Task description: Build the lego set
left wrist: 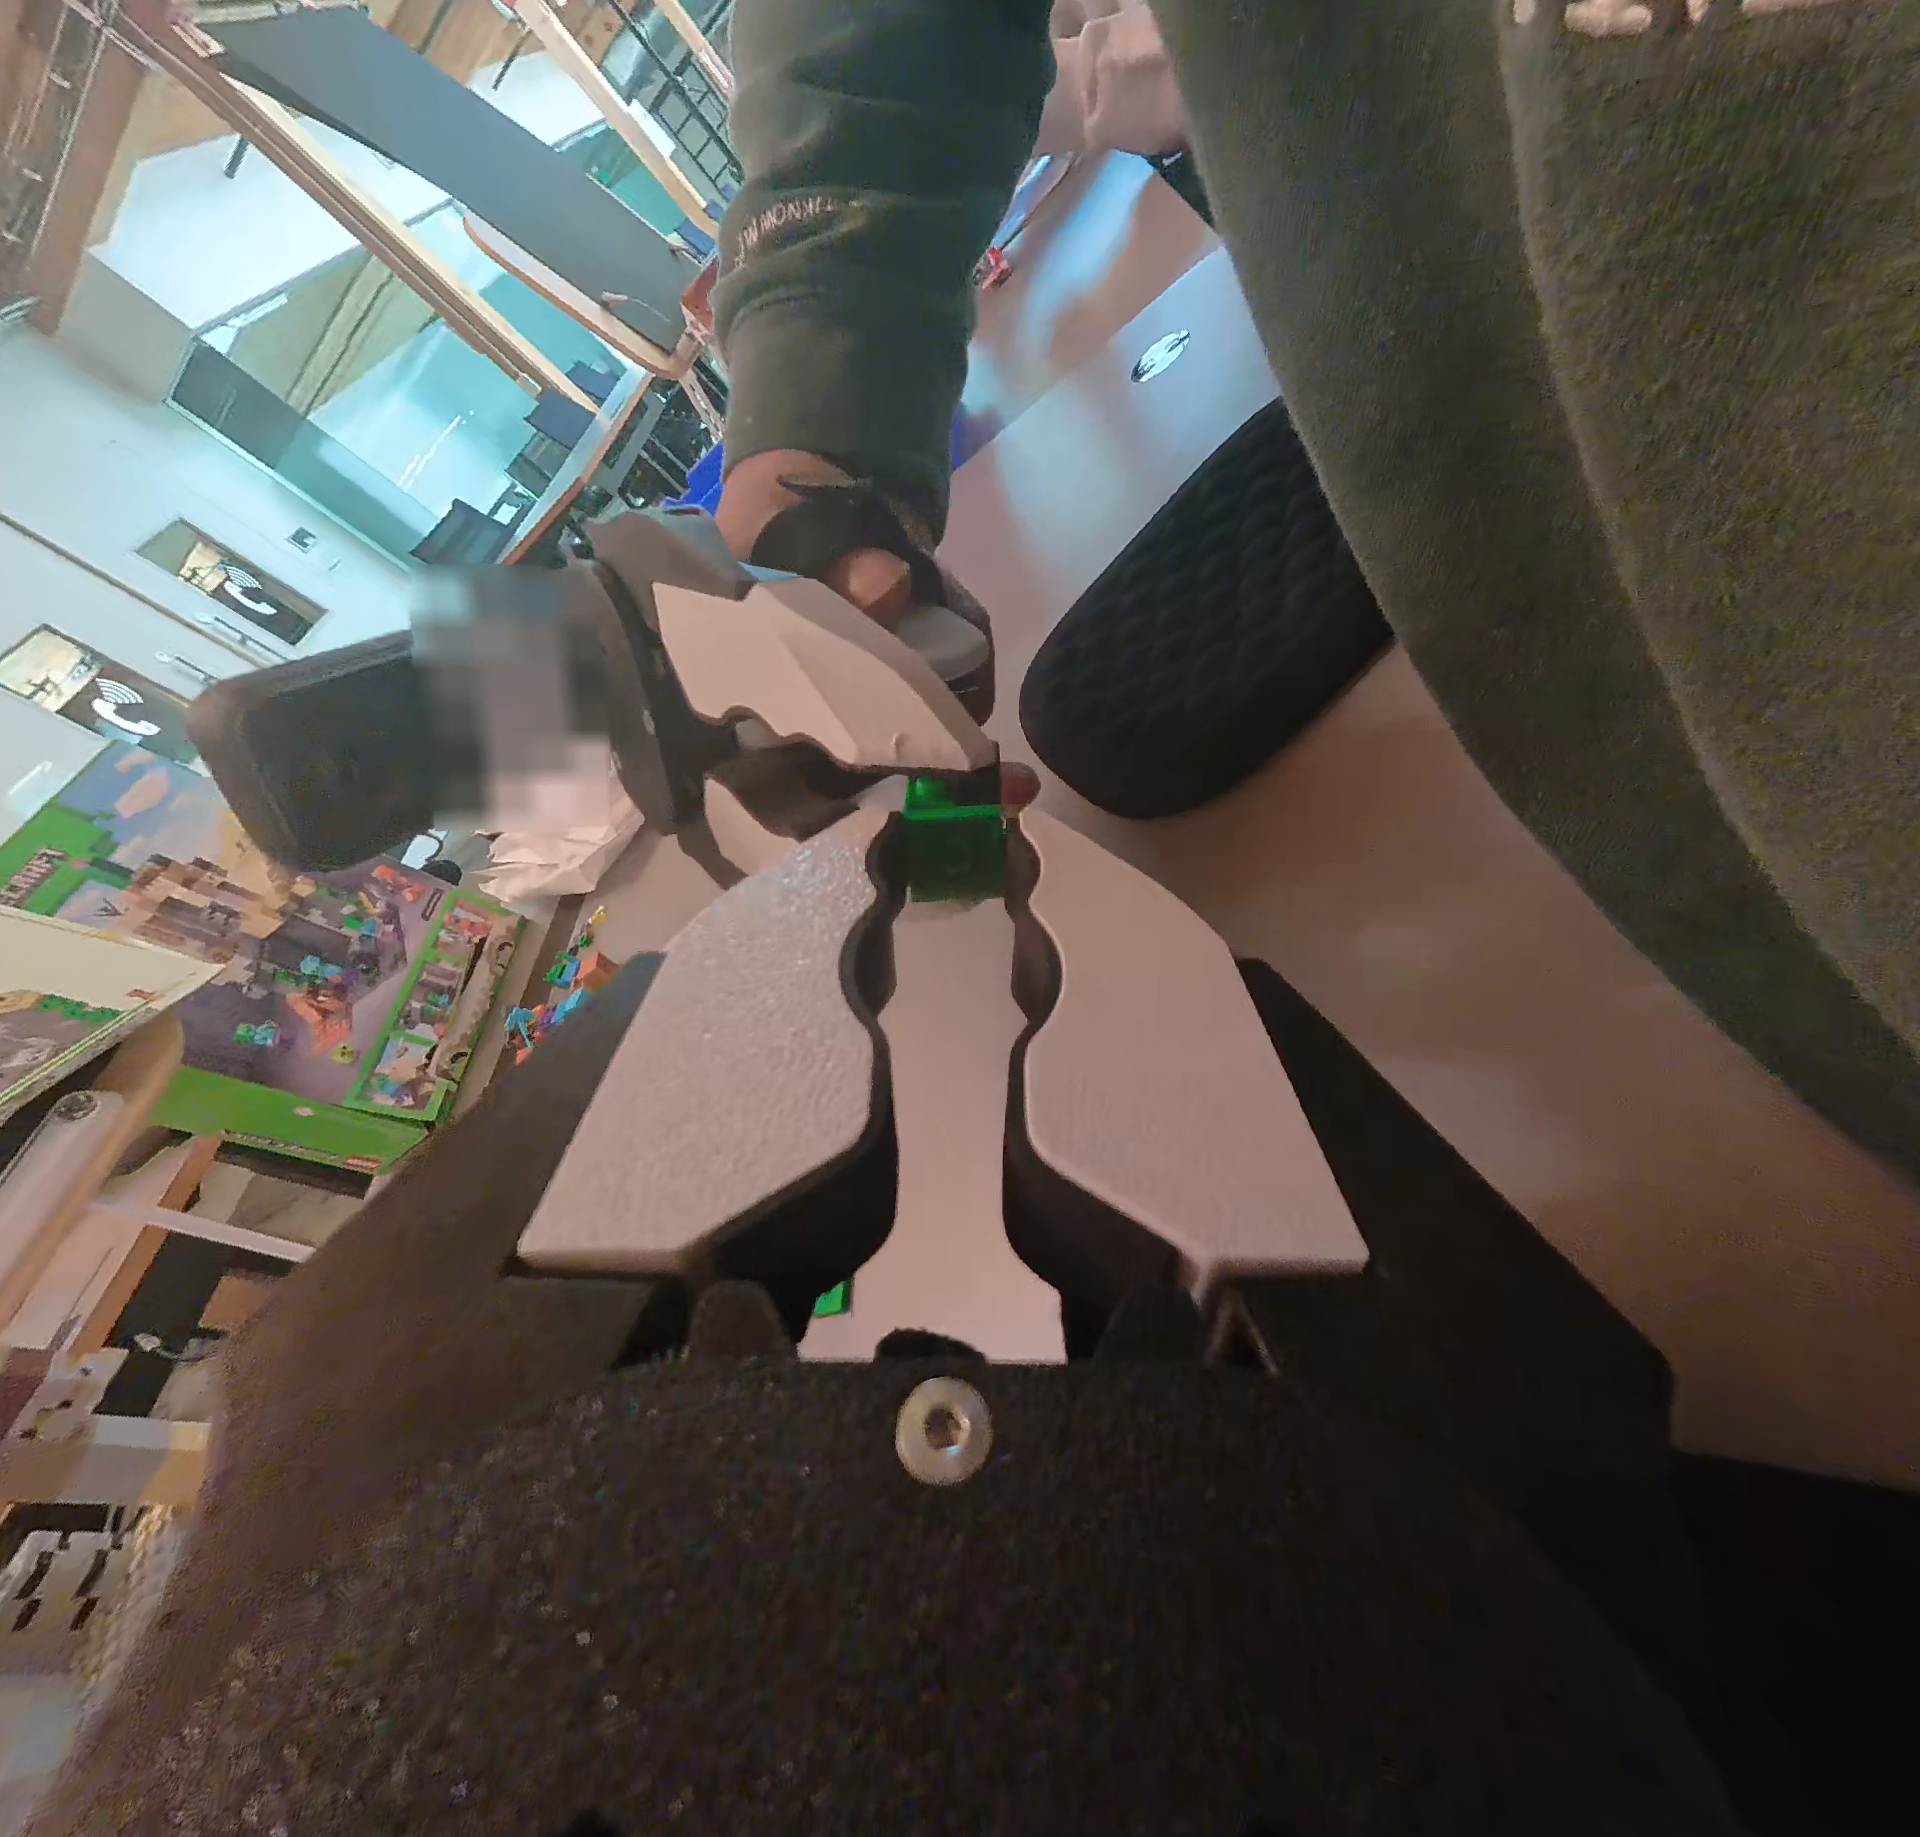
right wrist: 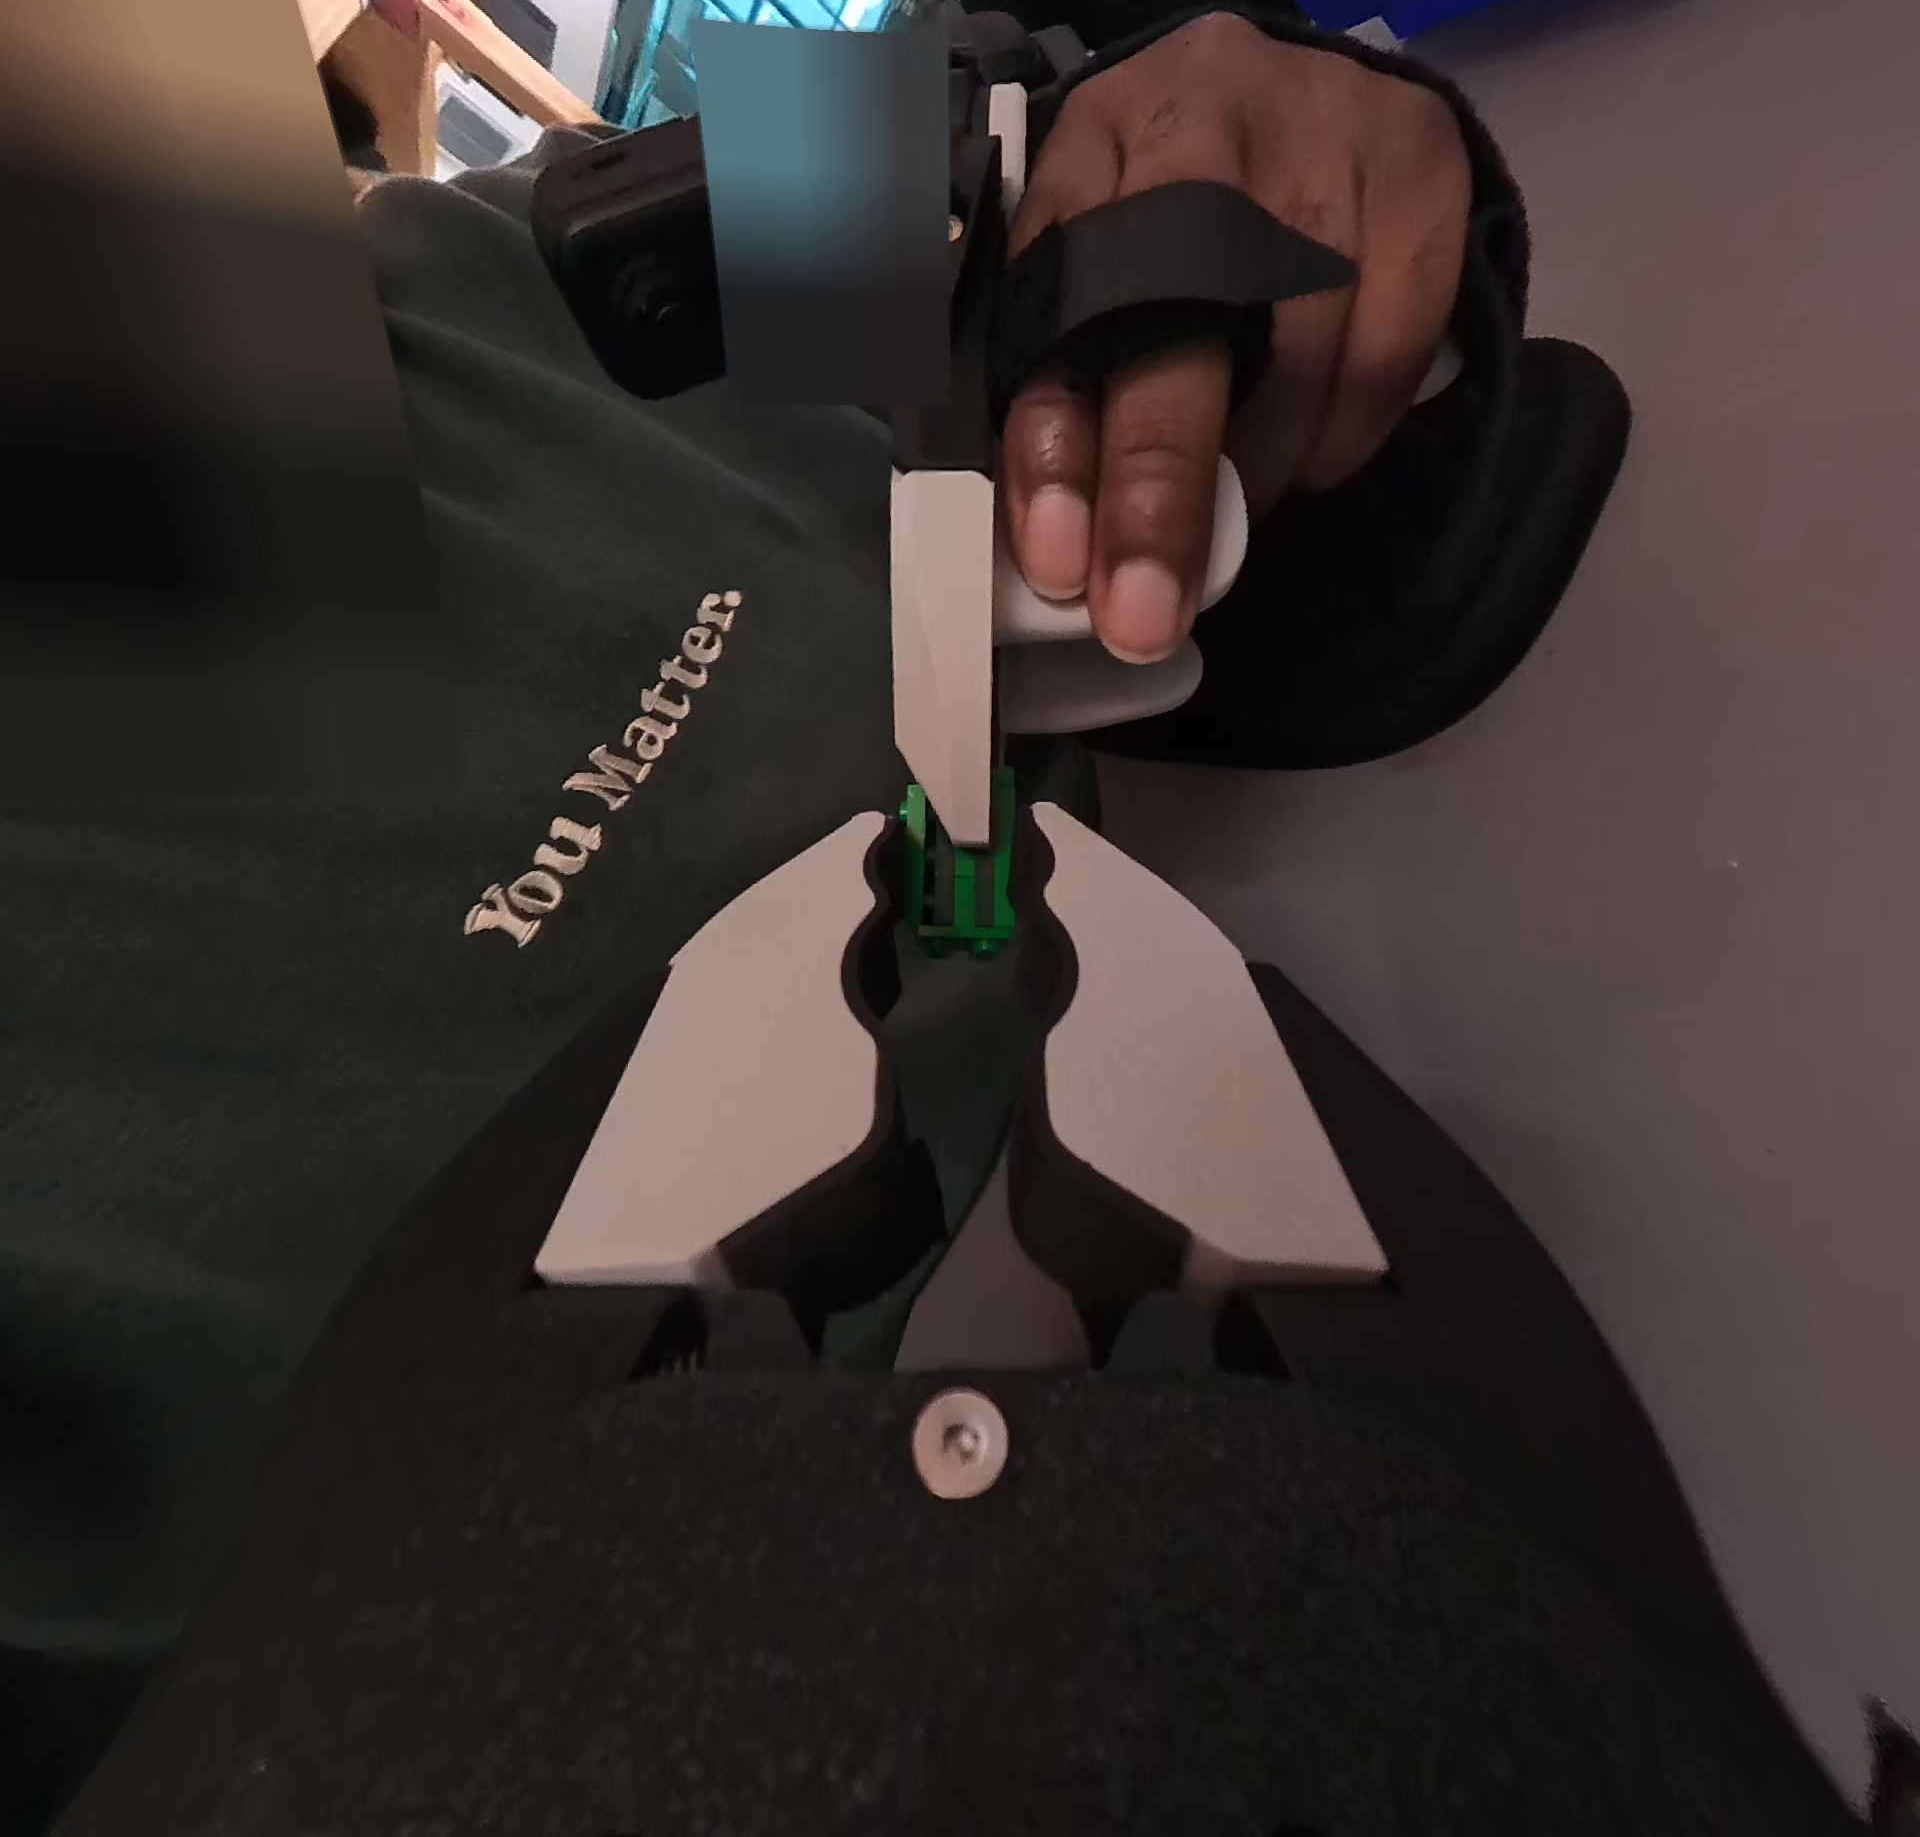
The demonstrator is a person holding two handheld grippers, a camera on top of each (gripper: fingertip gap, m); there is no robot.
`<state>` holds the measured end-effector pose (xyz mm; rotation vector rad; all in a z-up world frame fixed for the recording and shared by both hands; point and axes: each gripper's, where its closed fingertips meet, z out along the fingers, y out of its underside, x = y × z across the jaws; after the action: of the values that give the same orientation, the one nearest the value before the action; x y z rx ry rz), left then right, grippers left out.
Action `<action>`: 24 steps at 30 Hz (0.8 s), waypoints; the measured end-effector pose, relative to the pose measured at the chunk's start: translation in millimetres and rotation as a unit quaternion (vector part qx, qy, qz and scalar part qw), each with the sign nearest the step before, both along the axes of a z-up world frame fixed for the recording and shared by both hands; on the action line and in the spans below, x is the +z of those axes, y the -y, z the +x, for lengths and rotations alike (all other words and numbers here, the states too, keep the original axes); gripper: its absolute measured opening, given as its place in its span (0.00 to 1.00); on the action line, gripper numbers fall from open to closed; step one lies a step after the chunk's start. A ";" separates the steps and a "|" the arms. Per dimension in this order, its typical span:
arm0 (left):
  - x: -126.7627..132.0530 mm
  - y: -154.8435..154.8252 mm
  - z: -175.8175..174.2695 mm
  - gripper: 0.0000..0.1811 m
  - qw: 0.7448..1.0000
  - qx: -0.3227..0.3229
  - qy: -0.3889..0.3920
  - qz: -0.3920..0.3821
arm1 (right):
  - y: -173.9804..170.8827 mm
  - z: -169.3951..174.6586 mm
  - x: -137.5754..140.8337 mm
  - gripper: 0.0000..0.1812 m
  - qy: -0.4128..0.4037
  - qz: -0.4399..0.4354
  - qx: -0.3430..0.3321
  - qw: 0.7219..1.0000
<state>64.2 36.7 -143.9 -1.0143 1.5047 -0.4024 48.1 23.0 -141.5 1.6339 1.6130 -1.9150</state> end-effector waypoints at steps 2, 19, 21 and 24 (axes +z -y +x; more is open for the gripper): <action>-1.4 -1.6 -0.9 0.10 1.000 0.004 0.006 -0.013 | -2.2 -0.8 -1.1 0.11 -0.003 0.002 -0.008 1.000; -24.1 -29.9 -14.6 0.15 0.922 0.077 0.057 -0.376 | -37.0 -8.3 -35.7 0.11 -0.024 0.409 -0.061 0.910; -23.5 -30.5 -14.9 0.14 0.927 0.082 0.049 -0.362 | -37.7 -8.4 -35.0 0.11 -0.029 0.432 -0.061 0.899; -22.7 -31.6 -16.3 0.14 0.937 0.092 0.035 -0.337 | -40.3 -9.7 -33.7 0.11 -0.039 0.475 -0.069 0.876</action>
<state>47.9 68.3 -166.7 -1.6417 1.2064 -0.8425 38.4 63.2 -175.3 1.9937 2.8060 -1.2537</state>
